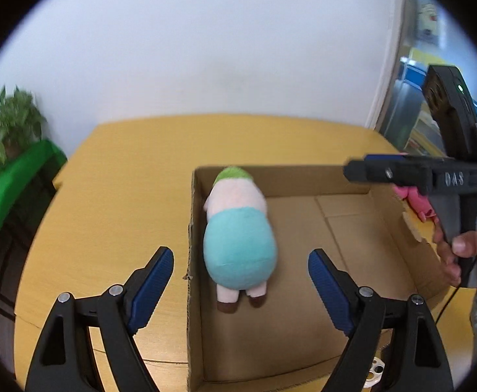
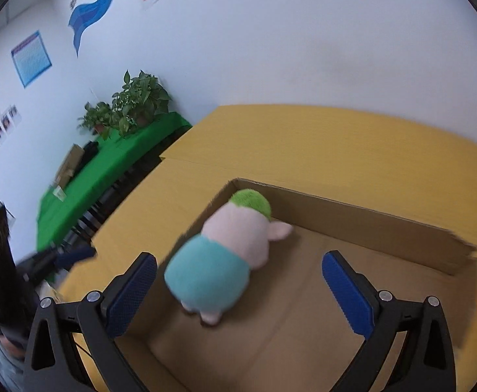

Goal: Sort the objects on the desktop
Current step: 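Open both tools to release the plush and withdraw upward, then grasp the black product box with both tools from the table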

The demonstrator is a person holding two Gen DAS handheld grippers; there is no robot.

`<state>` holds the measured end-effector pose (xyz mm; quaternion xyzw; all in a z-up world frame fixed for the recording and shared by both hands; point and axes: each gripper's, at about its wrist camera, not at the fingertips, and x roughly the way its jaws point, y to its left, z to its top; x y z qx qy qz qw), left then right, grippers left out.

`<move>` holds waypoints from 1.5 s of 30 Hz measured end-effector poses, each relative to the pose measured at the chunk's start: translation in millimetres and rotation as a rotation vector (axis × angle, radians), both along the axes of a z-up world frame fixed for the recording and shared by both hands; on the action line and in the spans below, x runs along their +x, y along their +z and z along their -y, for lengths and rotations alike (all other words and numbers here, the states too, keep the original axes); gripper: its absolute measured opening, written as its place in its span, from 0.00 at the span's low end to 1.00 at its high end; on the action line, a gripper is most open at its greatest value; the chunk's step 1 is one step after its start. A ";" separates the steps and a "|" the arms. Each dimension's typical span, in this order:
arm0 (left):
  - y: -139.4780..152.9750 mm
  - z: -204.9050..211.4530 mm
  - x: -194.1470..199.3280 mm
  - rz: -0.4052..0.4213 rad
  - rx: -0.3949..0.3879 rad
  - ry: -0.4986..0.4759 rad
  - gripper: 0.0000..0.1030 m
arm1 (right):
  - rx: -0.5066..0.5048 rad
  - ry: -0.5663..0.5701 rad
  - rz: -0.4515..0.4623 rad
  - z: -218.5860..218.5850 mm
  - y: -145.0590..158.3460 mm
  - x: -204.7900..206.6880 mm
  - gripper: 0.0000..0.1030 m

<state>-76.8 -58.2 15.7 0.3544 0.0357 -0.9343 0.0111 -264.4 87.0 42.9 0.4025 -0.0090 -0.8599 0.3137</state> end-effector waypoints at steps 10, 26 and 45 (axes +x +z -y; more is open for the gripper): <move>23.6 -82.6 76.6 -0.166 -0.034 -0.048 0.90 | 0.177 -0.219 -0.186 -97.7 10.3 164.2 1.00; 0.5 -130.6 93.9 -0.129 0.002 -0.107 0.90 | 0.162 -0.299 -0.177 -145.3 -20.0 233.8 1.00; -114.3 -170.6 72.9 0.262 0.330 -0.357 0.90 | 0.097 0.002 0.210 -155.7 -159.5 317.0 1.00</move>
